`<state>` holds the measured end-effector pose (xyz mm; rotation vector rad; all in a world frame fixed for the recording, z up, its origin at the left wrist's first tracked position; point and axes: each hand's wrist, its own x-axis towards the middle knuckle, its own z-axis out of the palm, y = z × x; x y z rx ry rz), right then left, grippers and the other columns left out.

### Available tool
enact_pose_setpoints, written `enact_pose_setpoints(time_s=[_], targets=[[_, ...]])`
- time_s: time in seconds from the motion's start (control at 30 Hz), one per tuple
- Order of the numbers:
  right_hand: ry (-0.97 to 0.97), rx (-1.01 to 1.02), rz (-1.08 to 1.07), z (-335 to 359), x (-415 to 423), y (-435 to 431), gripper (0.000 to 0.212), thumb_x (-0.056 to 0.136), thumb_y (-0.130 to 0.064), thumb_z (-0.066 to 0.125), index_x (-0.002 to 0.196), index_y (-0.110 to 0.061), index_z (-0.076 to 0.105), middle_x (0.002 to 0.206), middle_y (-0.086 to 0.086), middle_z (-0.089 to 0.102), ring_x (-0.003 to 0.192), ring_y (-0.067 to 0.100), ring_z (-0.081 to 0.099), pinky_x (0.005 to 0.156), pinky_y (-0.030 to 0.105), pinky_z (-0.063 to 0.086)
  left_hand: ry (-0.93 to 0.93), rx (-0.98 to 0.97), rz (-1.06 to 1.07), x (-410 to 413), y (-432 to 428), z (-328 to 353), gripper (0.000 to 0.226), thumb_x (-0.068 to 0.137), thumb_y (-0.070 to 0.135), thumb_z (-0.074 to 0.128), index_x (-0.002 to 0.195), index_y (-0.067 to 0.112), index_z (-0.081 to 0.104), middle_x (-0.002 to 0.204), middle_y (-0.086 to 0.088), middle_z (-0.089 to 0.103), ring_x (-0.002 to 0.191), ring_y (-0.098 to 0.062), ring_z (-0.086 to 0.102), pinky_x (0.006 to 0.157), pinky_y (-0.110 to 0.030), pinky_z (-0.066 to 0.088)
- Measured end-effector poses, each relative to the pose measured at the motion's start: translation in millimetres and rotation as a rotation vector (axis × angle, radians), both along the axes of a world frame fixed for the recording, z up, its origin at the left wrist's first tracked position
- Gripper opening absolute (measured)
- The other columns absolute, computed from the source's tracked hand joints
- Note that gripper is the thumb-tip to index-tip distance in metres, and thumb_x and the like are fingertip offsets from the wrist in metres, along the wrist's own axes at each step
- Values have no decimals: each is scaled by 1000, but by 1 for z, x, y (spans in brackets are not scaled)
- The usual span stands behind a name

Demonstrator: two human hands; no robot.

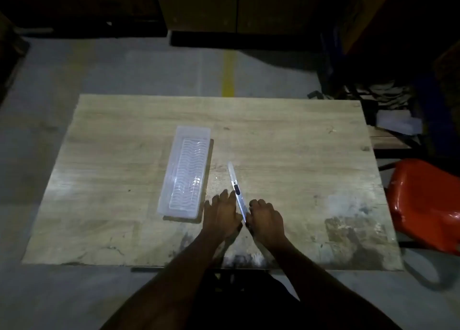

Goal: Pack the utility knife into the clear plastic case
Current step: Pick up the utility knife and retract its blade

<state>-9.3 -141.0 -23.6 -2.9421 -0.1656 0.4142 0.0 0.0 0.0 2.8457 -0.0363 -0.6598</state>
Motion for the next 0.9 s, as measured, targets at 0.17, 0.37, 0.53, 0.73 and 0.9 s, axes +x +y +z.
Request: enact_pose_setpoints(time_s=[0.17,0.37,0.53,0.73,0.9], targets=[[108,173,-200,2,21,23,24,90,-33,50,104,-15,55,104,6,59,94,29,60,68,37,49,159,-331,406,16,1,-1,47,84,34,43,126,16,53,120,-9,63,114,-30,58,93,-41,46],[90,187,-365,-1,56,52,23,85,-27,58,104,-14,57,106,8,60,99,32,58,72,43,54,255,-533,683,38,1,0,27,85,34,45,70,16,57,80,-4,62,86,-27,60,67,-30,34],[149,107,-369,-10,68,63,21,87,-19,58,105,-10,54,106,12,58,98,34,57,67,38,47,250,-584,653,40,8,-7,22,90,28,50,90,13,66,97,-9,67,95,-28,61,65,-20,38],[172,73,-398,-14,70,71,23,88,-14,56,109,-4,55,110,15,59,100,34,59,73,39,49,317,-620,690,47,13,-3,32,96,20,42,109,0,63,115,-18,66,110,-33,60,75,-23,44],[161,144,-421,-10,73,72,25,85,-15,62,105,-1,58,106,16,61,95,34,62,73,38,49,394,-617,702,56,13,1,29,91,12,41,102,-6,61,112,-21,65,106,-36,62,88,-41,47]])
